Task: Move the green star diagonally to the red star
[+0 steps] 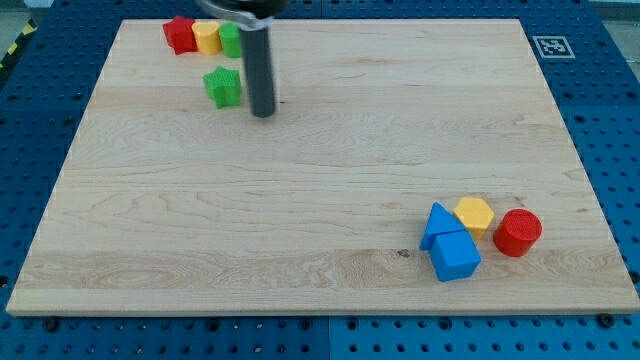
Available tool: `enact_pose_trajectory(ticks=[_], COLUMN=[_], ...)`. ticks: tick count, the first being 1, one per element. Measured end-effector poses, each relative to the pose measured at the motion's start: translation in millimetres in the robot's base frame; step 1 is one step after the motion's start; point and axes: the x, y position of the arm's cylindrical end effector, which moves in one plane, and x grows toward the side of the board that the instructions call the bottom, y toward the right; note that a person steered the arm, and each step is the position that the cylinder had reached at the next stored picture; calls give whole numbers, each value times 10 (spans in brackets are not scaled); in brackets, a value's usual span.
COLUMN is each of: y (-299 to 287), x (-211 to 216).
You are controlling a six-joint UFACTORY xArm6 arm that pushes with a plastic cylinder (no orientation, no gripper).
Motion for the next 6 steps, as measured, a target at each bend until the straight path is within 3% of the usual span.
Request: enact_pose_trajectory(ticks=[2,3,4,5,6], y=[-1036,-870,-328,46,0], x=[-382,-167,196,-4,-268])
